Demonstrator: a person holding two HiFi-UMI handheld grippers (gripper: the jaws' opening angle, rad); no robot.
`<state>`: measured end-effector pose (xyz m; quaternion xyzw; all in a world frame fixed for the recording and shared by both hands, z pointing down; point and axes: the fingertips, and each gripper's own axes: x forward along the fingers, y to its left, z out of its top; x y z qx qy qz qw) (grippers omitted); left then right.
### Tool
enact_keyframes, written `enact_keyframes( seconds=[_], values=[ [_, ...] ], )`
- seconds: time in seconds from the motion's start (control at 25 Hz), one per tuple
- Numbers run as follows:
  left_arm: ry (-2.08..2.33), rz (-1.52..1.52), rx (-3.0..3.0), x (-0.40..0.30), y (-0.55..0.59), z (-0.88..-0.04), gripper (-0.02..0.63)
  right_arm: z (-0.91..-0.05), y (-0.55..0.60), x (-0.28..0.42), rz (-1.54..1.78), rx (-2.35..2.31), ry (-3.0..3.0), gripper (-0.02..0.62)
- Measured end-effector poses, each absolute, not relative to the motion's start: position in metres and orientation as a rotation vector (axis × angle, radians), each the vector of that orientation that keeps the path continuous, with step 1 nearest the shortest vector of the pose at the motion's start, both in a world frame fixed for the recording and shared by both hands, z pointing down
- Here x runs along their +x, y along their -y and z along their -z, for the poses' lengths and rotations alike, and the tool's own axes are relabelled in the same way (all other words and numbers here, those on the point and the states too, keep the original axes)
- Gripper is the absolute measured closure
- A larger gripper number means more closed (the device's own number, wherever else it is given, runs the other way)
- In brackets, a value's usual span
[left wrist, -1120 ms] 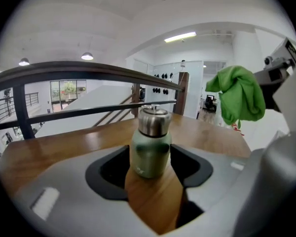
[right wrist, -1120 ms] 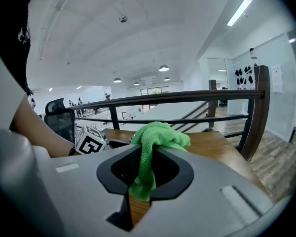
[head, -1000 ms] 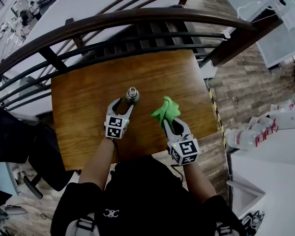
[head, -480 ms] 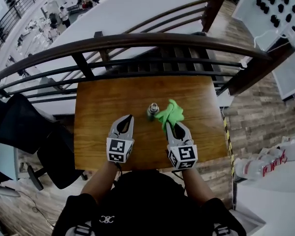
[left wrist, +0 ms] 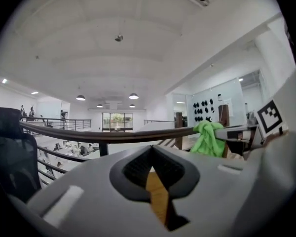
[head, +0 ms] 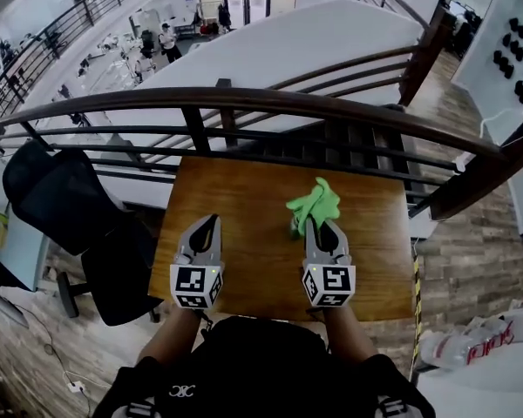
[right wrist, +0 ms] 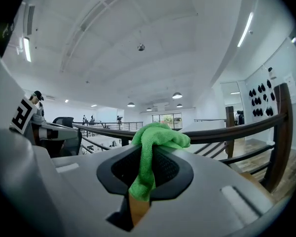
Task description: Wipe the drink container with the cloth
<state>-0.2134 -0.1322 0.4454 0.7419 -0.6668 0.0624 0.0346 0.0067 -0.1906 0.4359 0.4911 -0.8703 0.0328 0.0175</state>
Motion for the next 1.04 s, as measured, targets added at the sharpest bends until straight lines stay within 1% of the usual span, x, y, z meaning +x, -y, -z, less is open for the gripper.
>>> enact_keyframes(
  seconds=[0.32, 1.04],
  values=[
    [2.112, -0.173, 2.215, -0.229, 0.126, -0.438, 0.554, -0.425, 0.195, 0.013, -0.096, 1.576, 2.668, 0.552],
    [2.035, -0.063, 2.252, -0.198, 0.146, -0.428, 0.554, -0.409, 0.185, 0.025, -0.014, 1.521, 2.768, 0.552]
  ],
)
